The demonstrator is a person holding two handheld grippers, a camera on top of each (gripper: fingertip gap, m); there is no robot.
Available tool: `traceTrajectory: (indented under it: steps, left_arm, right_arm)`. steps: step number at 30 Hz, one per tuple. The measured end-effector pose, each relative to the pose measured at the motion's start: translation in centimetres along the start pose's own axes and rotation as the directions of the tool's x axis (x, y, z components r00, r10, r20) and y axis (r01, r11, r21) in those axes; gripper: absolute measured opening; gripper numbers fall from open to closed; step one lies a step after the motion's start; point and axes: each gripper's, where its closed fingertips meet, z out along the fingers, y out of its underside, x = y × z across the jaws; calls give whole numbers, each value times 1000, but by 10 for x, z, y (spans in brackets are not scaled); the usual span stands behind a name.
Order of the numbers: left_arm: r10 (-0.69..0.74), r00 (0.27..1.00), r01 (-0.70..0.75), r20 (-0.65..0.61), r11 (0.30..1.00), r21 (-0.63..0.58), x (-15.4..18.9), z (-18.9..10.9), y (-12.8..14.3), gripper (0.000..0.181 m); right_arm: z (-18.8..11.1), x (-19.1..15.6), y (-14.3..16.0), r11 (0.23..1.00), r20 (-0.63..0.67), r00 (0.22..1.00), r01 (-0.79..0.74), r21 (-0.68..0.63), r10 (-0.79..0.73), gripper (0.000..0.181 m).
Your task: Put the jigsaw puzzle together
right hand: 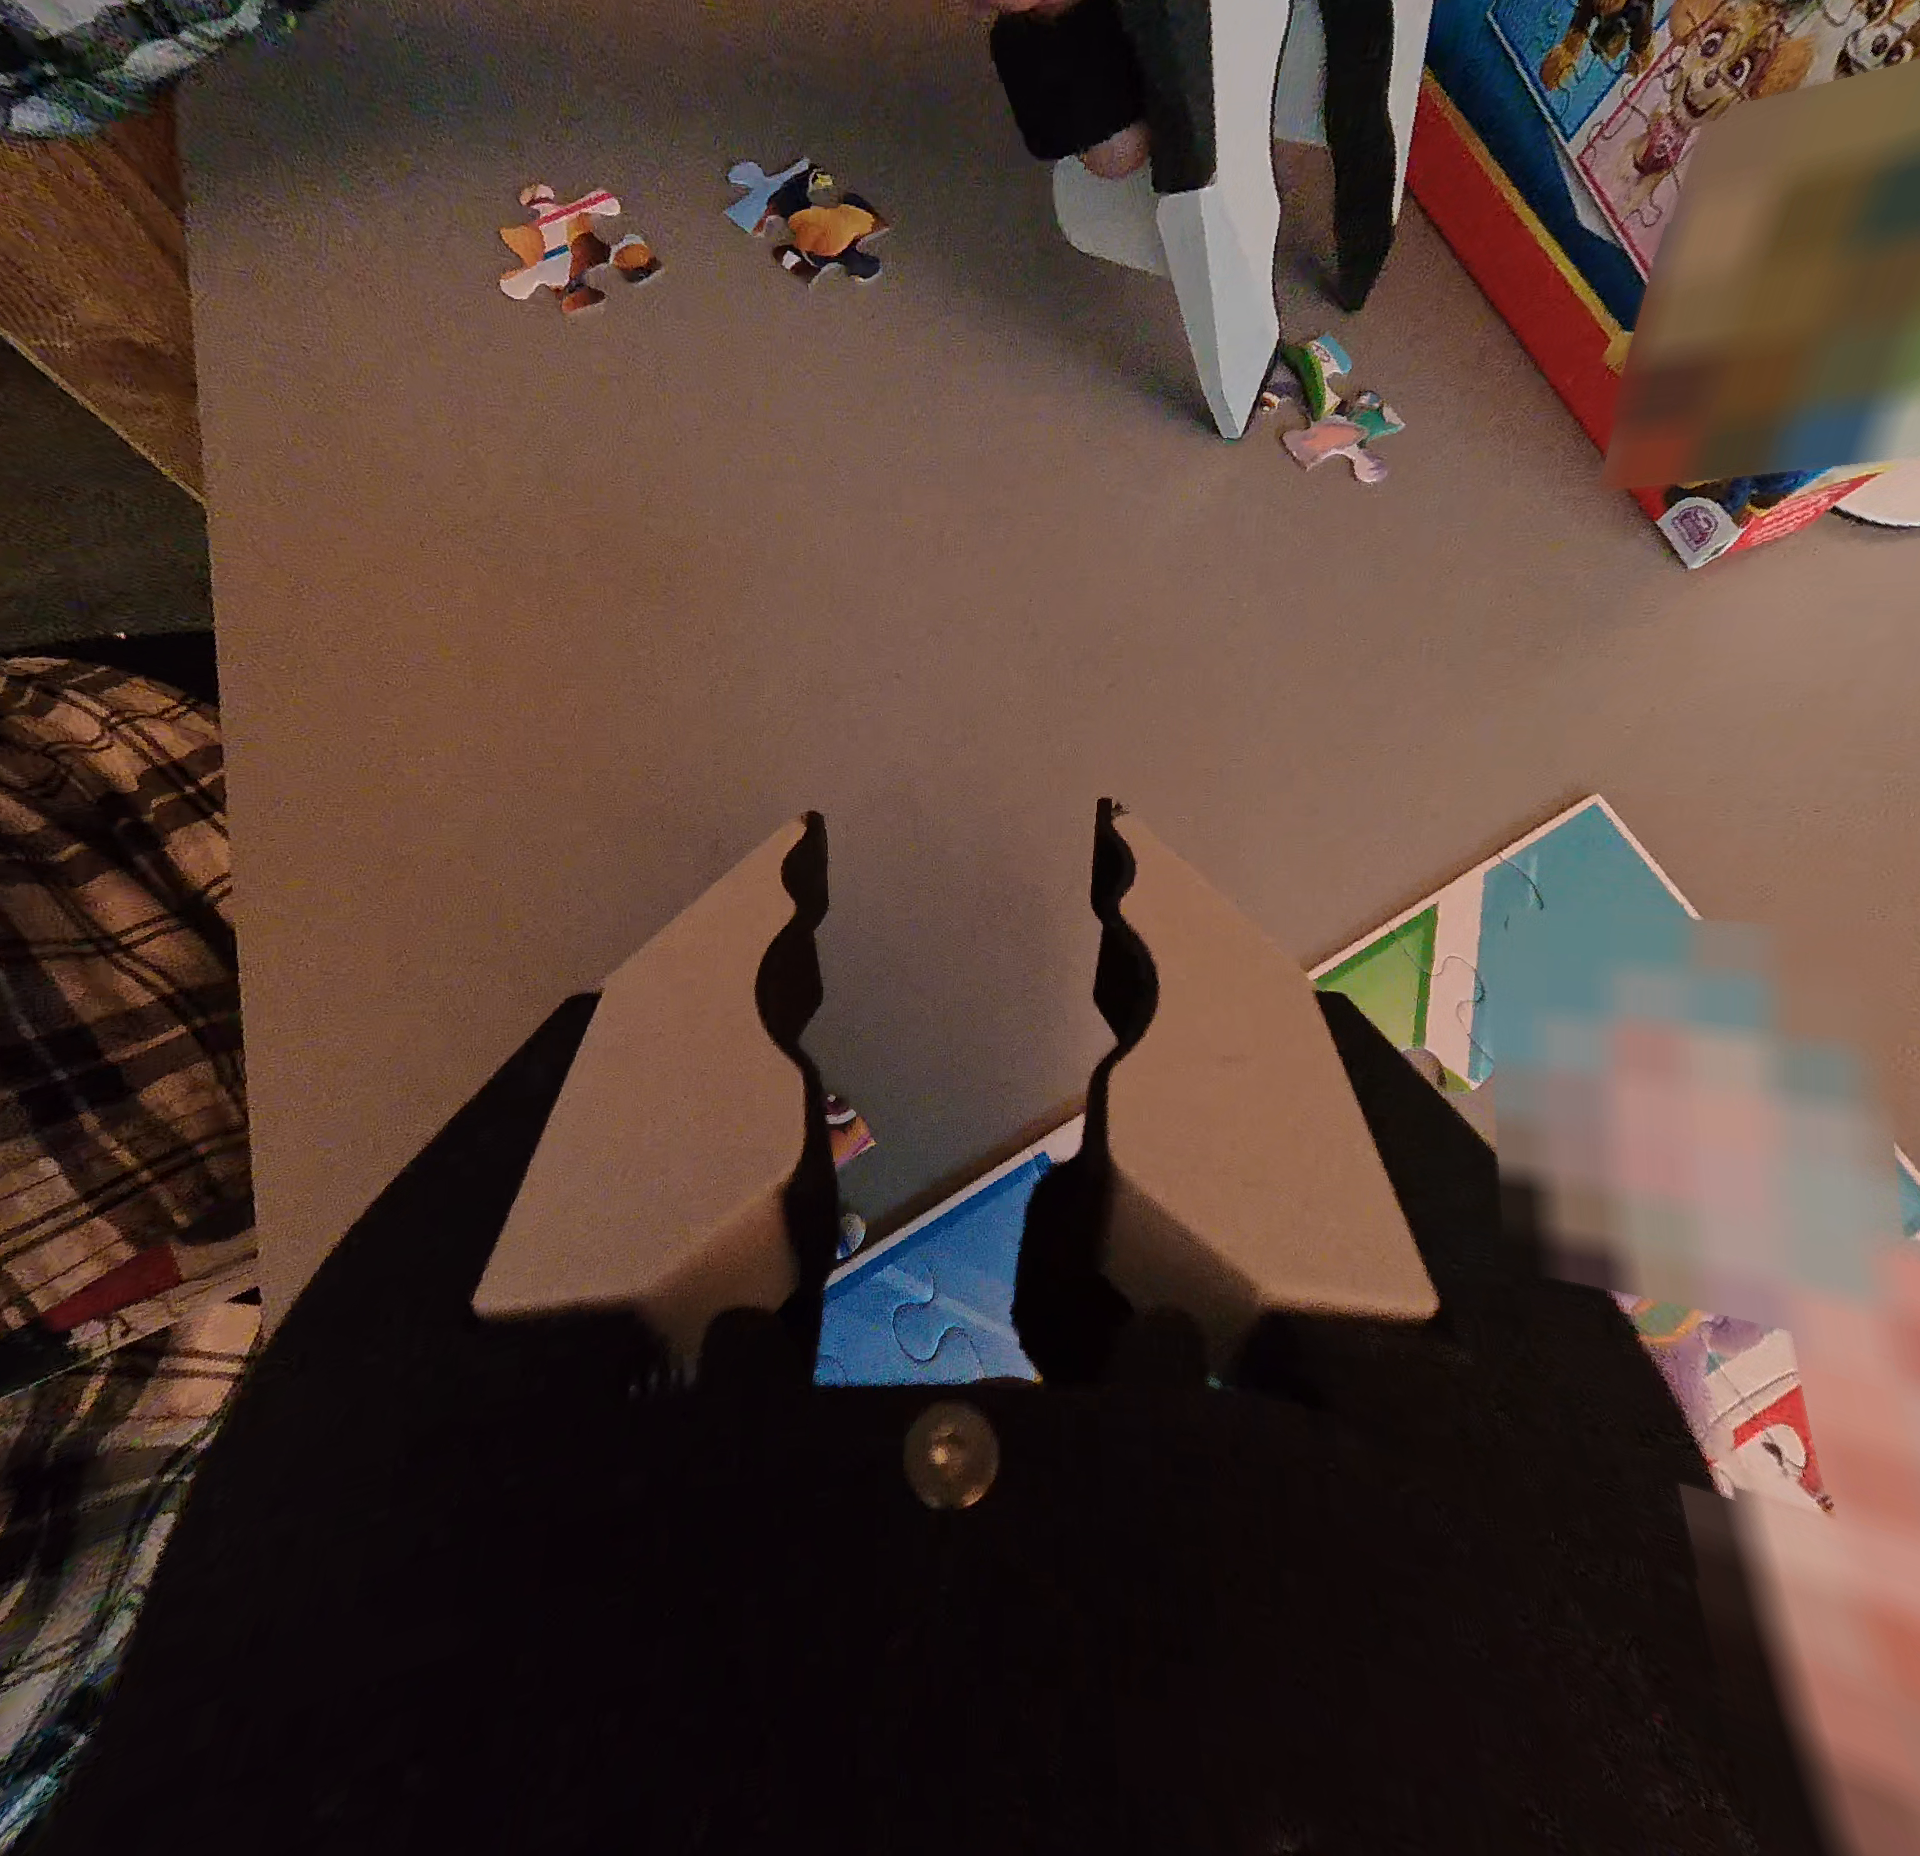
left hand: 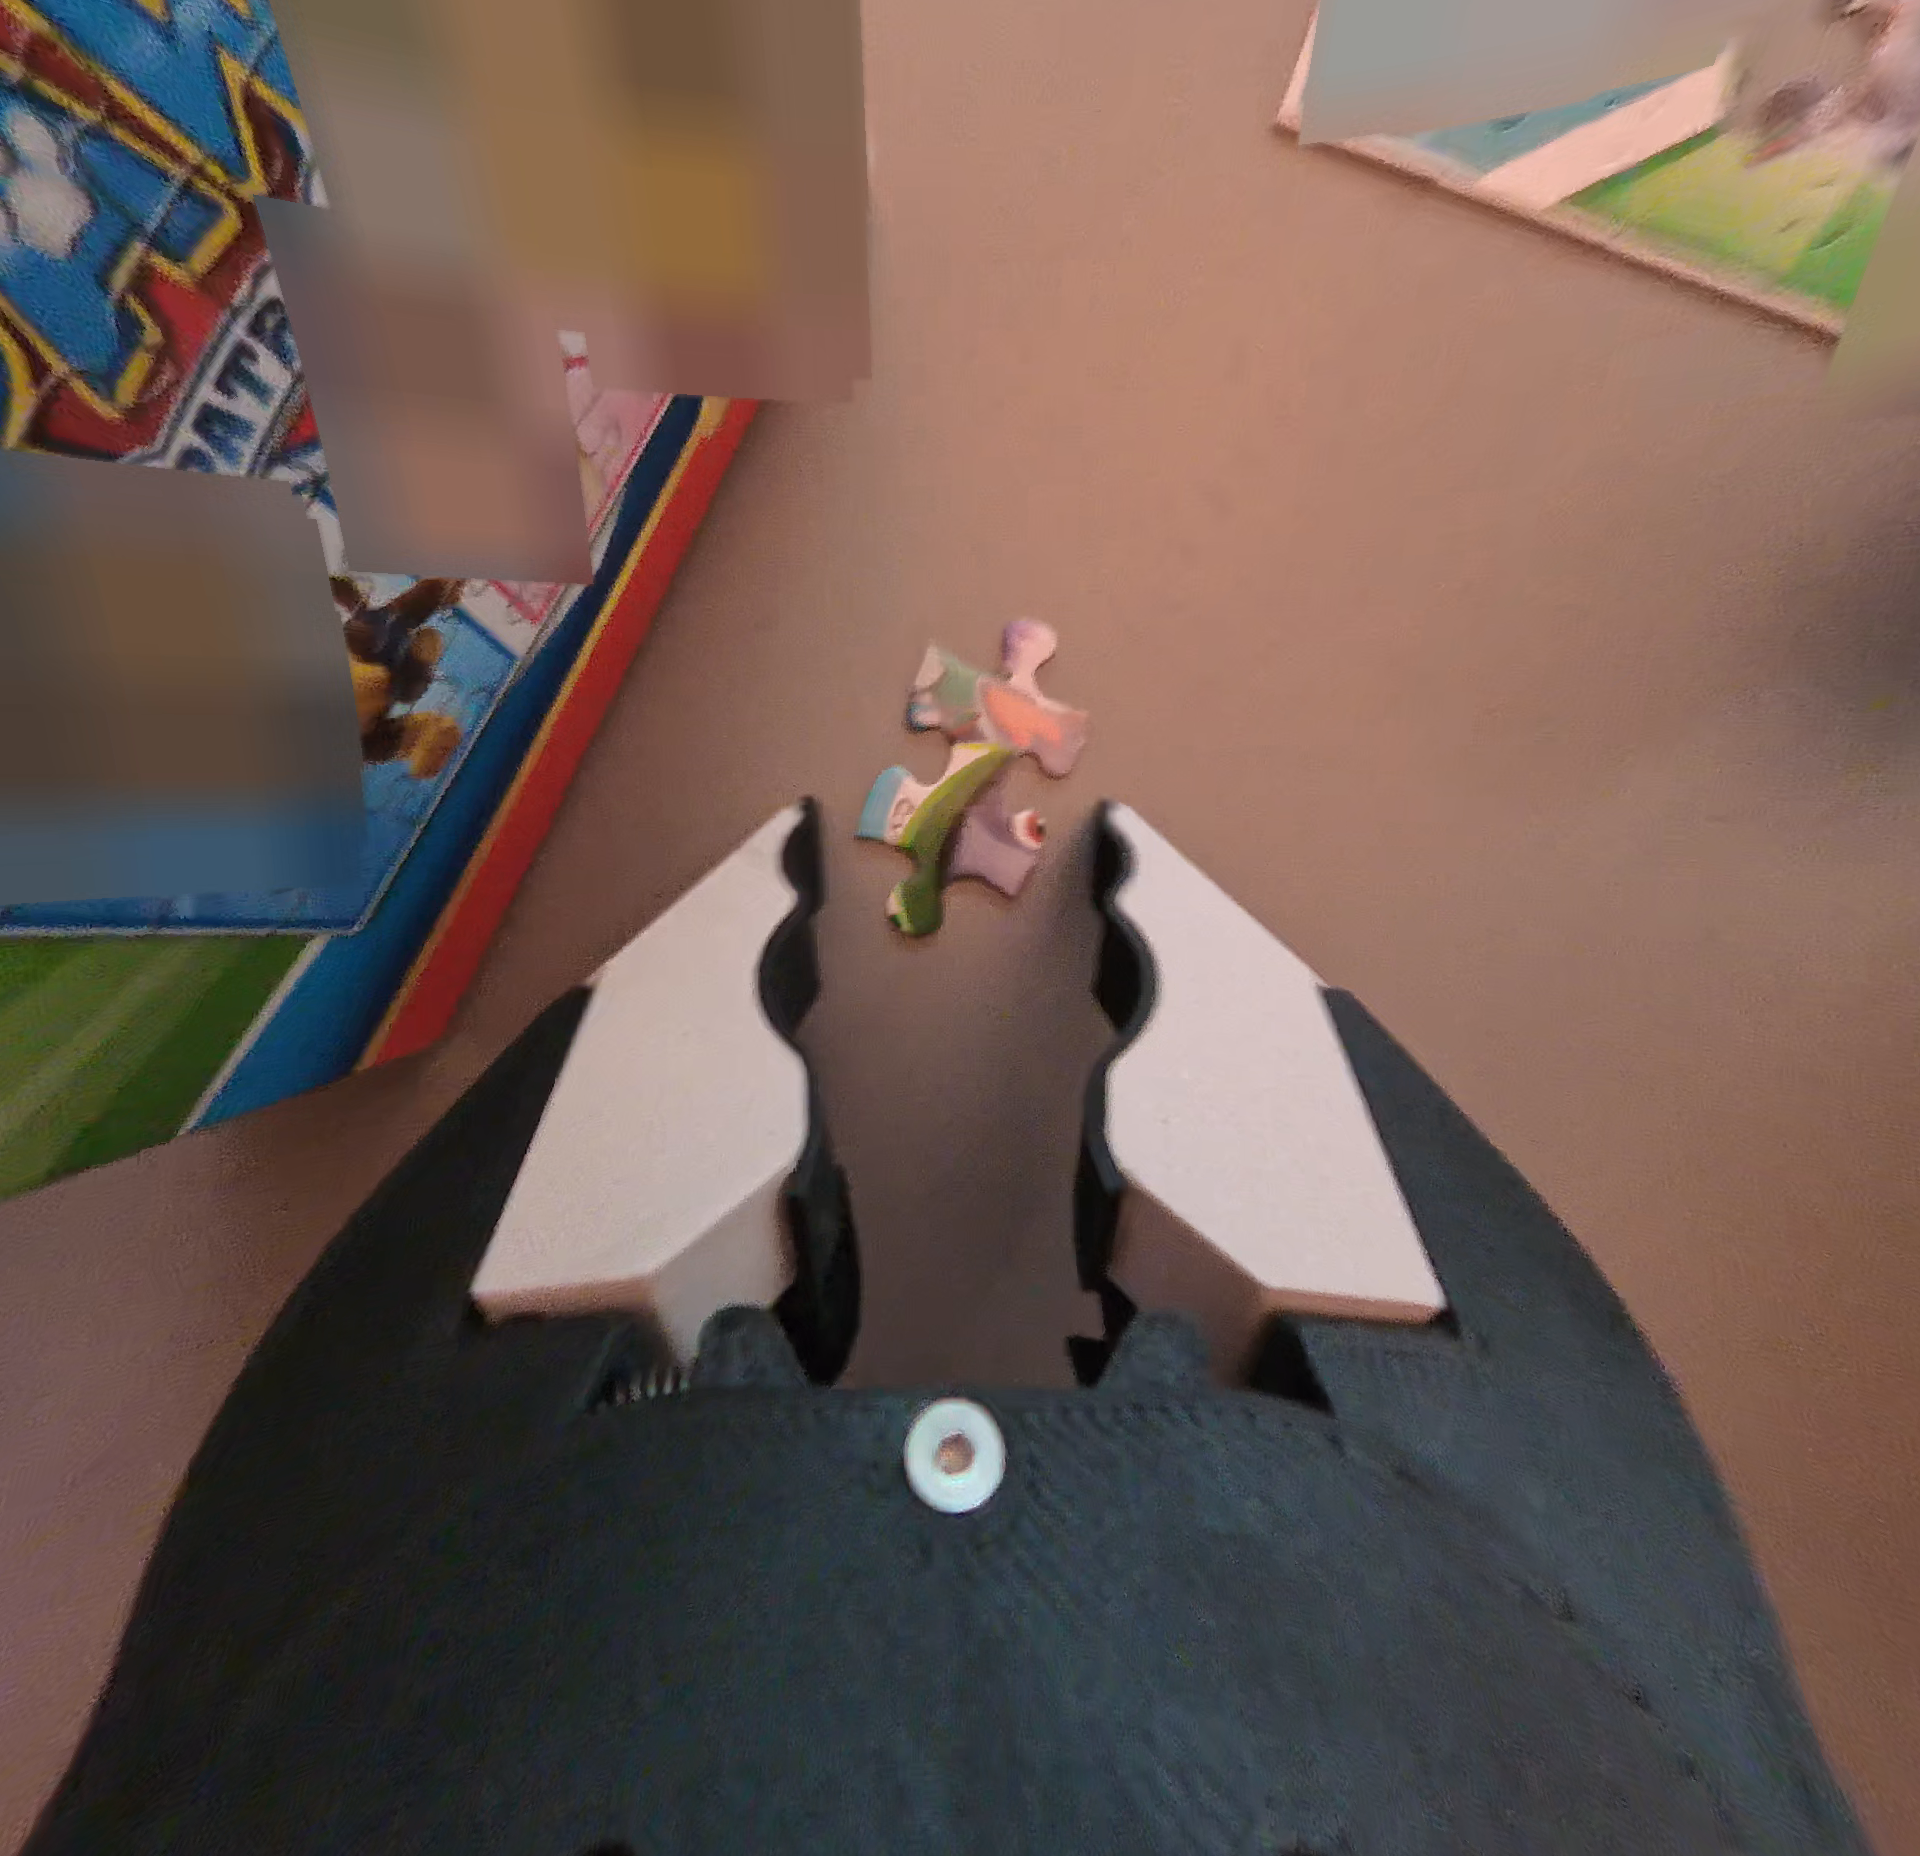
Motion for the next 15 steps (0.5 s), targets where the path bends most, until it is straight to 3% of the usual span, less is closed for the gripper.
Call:
traceTrajectory:
  steps: [3,11,15]
  left_arm:
    - [37,999,-37,-34,999,-9,9,0,0,40]
    - [145,968,-140,-205,989,40,97,-3,7,4]
    - [211,963,-206,-166,977,49,115,-6,9,11]
  right_arm:
    - [-5,1,5,1000,-9,1000,-20,7,20,50]
    - [-13,-26,10,1000,-5,1000,12,23,-12,51]
    - [-11,-58,17,997,-24,997,74,15,-73,51]
